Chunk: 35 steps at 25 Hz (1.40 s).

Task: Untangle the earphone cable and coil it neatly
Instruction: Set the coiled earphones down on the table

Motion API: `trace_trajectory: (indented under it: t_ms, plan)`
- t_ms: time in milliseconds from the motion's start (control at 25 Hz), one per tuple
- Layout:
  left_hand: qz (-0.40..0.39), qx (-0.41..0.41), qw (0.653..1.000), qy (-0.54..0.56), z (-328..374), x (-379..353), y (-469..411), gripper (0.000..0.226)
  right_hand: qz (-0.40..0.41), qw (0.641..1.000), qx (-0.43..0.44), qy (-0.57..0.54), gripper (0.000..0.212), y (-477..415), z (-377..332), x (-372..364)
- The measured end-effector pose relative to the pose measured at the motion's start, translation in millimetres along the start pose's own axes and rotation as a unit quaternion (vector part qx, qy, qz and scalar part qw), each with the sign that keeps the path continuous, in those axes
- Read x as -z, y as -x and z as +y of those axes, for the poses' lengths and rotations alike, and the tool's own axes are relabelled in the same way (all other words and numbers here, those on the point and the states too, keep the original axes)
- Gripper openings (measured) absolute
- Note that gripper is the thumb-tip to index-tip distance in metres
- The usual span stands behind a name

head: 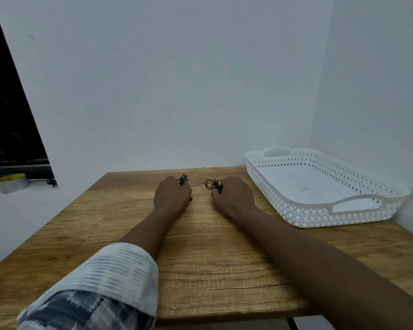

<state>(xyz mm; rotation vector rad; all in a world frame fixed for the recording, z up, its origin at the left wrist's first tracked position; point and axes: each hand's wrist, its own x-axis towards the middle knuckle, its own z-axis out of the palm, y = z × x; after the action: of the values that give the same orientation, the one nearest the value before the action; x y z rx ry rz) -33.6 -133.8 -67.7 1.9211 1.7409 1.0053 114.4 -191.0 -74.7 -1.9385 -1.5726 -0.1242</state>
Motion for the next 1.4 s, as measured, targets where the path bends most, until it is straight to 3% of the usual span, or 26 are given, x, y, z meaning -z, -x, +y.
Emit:
trace_trajectory:
  t_ms: [320, 600, 800, 960, 1160, 1400]
  plan:
    - [-0.04, -0.057, 0.982, 0.175, 110, -10, 20, 0.024, 0.098, 0.995, -0.034, 0.002, 0.024, -34, 25, 105]
    - [-0.096, -0.133, 0.975, 0.149, 193, -67, 7, 0.031, 0.104, 0.98, -0.113, 0.129, 0.02, -77, 144, 162]
    - [-0.154, -0.131, 0.979, 0.034, 213, -115, -4, 0.02, 0.033, 0.97, -0.177, 0.162, 0.027, -88, 213, 148]
    - [-0.201, -0.155, 0.963, -0.093, 211, -123, 5, 0.011, -0.042, 0.963, -0.183, 0.195, 0.033, -70, 231, 135]
    - [-0.264, -0.15, 0.925, -0.227, 222, -124, 12, 0.018, -0.166, 0.947, -0.168, 0.22, 0.042, -55, 221, 143]
    - [-0.312, -0.15, 0.896, -0.277, 235, -111, 24, 0.032, -0.224, 0.932, -0.153, 0.24, 0.049, -45, 210, 168]
